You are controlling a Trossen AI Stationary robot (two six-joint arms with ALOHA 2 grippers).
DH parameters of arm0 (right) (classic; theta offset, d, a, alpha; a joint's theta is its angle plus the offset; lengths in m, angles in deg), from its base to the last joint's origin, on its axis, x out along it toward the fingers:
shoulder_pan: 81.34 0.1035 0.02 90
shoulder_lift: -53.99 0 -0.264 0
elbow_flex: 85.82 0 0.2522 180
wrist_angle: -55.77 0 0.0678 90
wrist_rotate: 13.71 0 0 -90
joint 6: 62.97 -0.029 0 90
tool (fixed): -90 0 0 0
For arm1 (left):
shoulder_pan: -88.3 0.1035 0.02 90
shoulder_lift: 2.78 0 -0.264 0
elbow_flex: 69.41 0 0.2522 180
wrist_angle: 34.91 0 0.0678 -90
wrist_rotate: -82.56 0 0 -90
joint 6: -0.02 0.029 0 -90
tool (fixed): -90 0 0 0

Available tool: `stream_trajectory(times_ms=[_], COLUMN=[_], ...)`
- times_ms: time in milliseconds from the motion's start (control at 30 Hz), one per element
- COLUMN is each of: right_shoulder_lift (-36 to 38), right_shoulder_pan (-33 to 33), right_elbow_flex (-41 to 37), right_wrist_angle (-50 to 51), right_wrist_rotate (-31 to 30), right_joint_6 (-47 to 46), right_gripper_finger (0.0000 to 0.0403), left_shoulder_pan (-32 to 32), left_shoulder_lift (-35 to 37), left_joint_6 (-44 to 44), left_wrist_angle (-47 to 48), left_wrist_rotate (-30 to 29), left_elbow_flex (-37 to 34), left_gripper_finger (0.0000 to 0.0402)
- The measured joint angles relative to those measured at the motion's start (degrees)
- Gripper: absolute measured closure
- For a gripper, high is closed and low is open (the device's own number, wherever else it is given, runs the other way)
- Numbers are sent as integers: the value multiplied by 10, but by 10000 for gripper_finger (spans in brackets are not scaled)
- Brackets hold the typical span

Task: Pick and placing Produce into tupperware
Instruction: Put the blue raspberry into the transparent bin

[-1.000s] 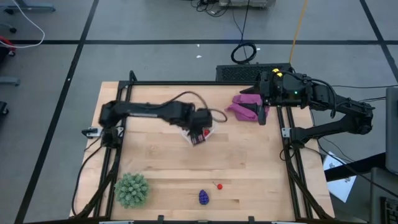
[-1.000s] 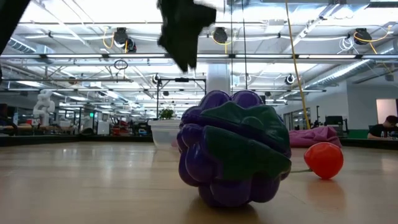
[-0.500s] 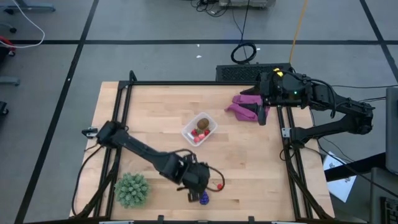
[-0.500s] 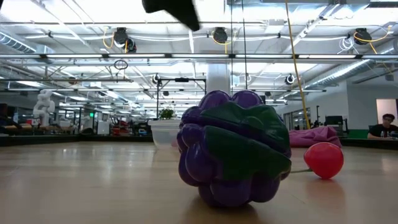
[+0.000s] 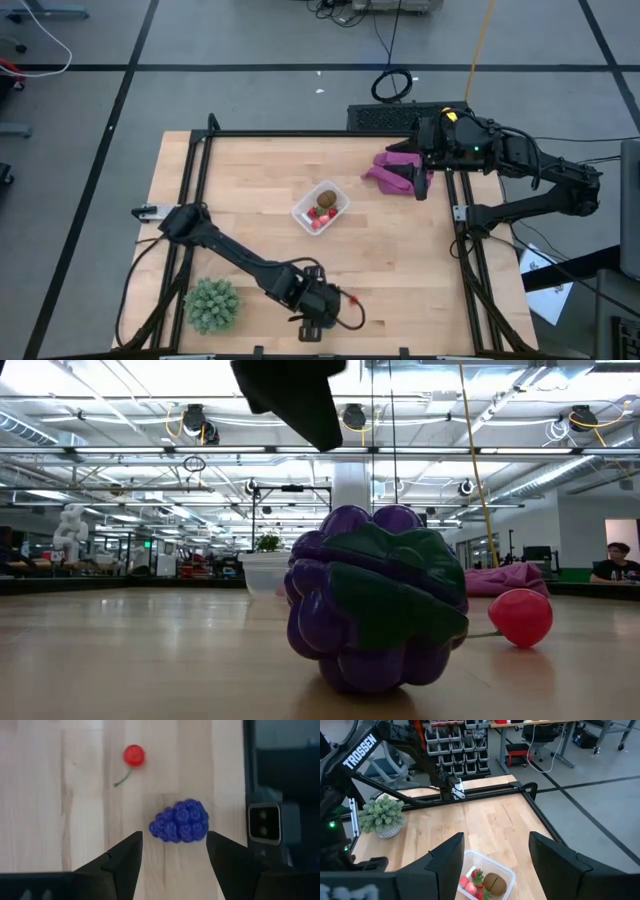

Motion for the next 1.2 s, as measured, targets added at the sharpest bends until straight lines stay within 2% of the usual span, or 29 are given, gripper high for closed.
stream_trajectory(times_ms=[233,733,933,1200], right_shoulder_lift=[0,0,0,0], right_shoulder_pan=[0,0,0,0], right_elbow_flex=[0,0,0,0], right_wrist_angle=[-14,-31,-31,-31], right_wrist_rotate=[0,0,0,0], right_joint_6=[-5,-76,-113,-113], right_gripper_finger=[188,188,188,188], left_shoulder_pan=[-17,2,9,14], left_shoulder_lift=[0,0,0,0], left_joint_6=[113,308,344,342], left_wrist_angle=[3,2,7,6], left_wrist_rotate=[-2,-4,-4,-5], left_elbow_flex=[0,0,0,0], left_gripper_finger=[178,178,178,178])
